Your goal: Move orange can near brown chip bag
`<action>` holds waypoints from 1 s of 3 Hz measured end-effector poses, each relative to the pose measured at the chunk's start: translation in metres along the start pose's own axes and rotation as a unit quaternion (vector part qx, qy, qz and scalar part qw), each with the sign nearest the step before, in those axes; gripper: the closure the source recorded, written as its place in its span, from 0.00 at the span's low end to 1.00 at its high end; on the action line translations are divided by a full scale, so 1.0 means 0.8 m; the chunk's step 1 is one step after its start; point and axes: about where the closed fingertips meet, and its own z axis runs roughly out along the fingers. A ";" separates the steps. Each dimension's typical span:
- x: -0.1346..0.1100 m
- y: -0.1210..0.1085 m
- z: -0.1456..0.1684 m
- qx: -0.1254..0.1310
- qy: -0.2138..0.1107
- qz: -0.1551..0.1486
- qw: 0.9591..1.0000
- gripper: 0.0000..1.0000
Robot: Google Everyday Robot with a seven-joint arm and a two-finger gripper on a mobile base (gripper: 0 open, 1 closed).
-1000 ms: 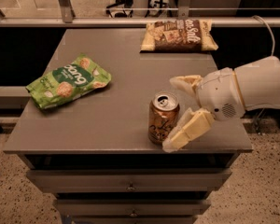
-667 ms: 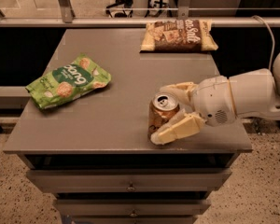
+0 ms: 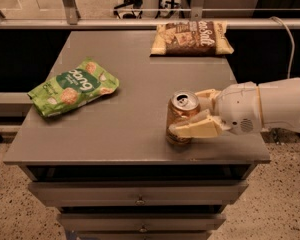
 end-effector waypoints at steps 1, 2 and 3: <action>-0.034 -0.040 -0.065 0.062 0.007 -0.024 0.998 1.00; -0.036 -0.035 -0.064 0.059 0.002 -0.025 0.998 1.00; -0.045 -0.066 -0.062 0.080 -0.014 -0.040 0.996 1.00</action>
Offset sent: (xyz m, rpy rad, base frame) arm 0.0114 -0.0325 0.0290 -0.0318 -0.0520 -0.0681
